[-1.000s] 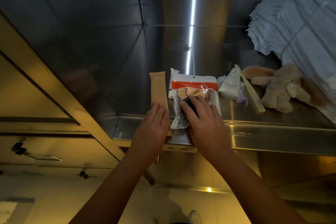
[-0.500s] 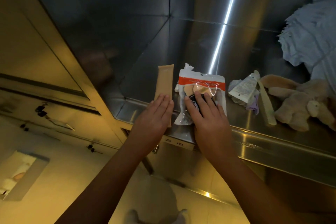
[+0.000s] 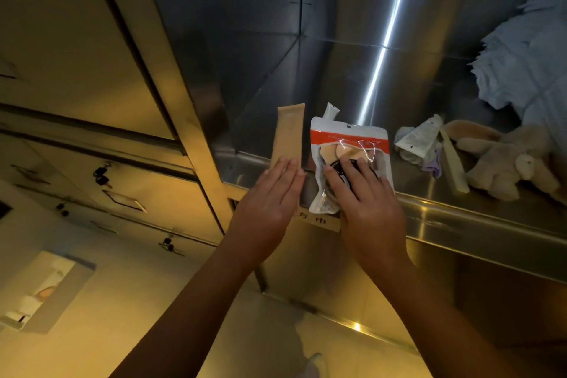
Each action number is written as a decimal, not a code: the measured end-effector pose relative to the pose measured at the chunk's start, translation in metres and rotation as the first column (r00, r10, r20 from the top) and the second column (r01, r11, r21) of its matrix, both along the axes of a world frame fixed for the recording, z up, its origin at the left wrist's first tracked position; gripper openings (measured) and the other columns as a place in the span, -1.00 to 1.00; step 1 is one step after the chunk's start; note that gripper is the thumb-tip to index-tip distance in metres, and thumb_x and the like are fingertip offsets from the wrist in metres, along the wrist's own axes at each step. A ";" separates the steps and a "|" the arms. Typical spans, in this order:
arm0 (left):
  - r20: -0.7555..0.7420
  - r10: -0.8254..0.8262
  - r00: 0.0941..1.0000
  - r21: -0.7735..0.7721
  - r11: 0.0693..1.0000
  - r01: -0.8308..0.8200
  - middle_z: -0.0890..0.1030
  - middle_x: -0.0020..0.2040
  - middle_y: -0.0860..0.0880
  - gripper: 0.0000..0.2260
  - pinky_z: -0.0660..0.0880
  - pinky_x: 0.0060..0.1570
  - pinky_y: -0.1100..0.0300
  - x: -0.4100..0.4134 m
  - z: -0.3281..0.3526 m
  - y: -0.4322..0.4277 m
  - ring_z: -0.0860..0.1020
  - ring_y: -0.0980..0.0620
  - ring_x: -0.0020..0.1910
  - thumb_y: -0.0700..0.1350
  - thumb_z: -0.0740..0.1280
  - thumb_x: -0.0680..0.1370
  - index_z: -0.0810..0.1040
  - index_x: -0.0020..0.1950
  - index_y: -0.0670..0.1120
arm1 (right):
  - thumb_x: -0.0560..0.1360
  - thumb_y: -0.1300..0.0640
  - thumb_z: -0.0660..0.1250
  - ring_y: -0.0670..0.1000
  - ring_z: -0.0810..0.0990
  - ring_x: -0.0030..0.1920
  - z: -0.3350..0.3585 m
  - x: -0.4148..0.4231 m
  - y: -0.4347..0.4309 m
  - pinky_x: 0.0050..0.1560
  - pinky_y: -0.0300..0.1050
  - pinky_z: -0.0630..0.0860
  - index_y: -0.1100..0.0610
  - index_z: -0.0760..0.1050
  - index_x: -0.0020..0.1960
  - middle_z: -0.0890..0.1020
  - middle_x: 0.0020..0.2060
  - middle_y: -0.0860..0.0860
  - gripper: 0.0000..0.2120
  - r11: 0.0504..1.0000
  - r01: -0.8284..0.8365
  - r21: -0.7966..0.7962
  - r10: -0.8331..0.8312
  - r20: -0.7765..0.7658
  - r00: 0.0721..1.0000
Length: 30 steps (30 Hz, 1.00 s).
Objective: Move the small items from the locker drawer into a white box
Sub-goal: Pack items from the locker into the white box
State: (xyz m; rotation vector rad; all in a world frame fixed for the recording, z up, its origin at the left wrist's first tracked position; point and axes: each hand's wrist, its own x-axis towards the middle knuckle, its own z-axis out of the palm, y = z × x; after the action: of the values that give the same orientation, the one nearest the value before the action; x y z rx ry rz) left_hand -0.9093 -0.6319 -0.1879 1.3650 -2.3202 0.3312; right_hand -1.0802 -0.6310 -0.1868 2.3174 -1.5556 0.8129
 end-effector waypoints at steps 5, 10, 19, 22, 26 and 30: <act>-0.003 -0.018 1.000 -0.037 0.999 0.018 0.51 0.20 -0.32 -0.56 0.28 0.16 -0.18 0.009 0.004 0.029 0.48 -0.26 0.20 -0.30 0.32 0.33 0.48 0.20 -0.35 | 0.31 0.23 0.48 0.33 0.47 0.20 0.003 0.013 0.033 0.12 0.35 0.41 0.26 0.51 0.22 0.53 0.18 0.28 -0.52 1.000 0.011 0.007 -0.011 -0.012 1.000; -0.049 -0.079 0.996 -0.091 0.993 0.074 0.52 0.18 -0.31 -0.64 0.37 0.17 -0.15 0.029 0.006 0.067 0.48 -0.25 0.20 -0.27 0.28 0.42 0.49 0.20 -0.34 | 0.32 0.26 0.49 0.33 0.48 0.19 0.004 0.032 0.070 0.09 0.35 0.45 0.26 0.52 0.20 0.53 0.17 0.28 -0.53 1.000 0.024 -0.001 -0.024 0.004 1.000; -0.070 -0.031 0.997 -0.144 0.989 0.021 0.54 0.16 -0.30 -0.67 0.35 0.14 -0.15 0.084 -0.006 0.135 0.51 -0.24 0.16 -0.25 0.17 0.47 0.51 0.18 -0.33 | 0.30 0.23 0.49 0.31 0.48 0.20 -0.006 0.088 0.126 0.11 0.33 0.44 0.25 0.52 0.21 0.54 0.17 0.26 -0.52 0.999 -0.048 -0.017 0.048 0.002 0.999; -0.081 0.019 0.997 -0.148 0.989 -0.030 0.55 0.15 -0.30 -0.67 0.32 0.14 -0.16 0.109 -0.009 0.157 0.52 -0.24 0.15 -0.26 0.15 0.47 0.51 0.17 -0.33 | 0.29 0.23 0.48 0.30 0.48 0.20 -0.010 0.114 0.139 0.11 0.34 0.43 0.25 0.52 0.20 0.54 0.16 0.27 -0.51 0.994 -0.104 -0.017 0.104 0.020 0.994; -0.103 0.107 0.989 -0.141 0.983 -0.121 0.55 0.14 -0.31 -0.67 0.36 0.13 -0.15 0.147 -0.014 0.184 0.52 -0.25 0.15 -0.27 0.11 0.48 0.52 0.16 -0.34 | 0.30 0.23 0.45 0.30 0.48 0.19 -0.015 0.153 0.150 0.12 0.32 0.42 0.25 0.51 0.21 0.54 0.17 0.27 -0.52 0.978 -0.207 -0.022 0.207 0.009 0.978; -0.104 0.225 0.969 -0.172 0.955 -0.240 0.55 0.15 -0.30 -0.69 0.37 0.14 -0.16 0.188 -0.017 0.203 0.51 -0.25 0.16 -0.28 0.13 0.50 0.52 0.16 -0.34 | 0.26 0.25 0.52 0.30 0.49 0.19 -0.017 0.198 0.154 0.09 0.32 0.44 0.25 0.51 0.22 0.54 0.17 0.26 -0.46 0.949 -0.315 -0.006 0.315 -0.007 0.949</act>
State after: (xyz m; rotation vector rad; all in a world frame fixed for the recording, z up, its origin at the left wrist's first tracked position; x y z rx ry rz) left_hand -0.7211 -0.4286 -0.2053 1.5296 -2.0092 0.5349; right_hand -0.8825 -0.4772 -0.2038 2.5991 -1.1911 0.8758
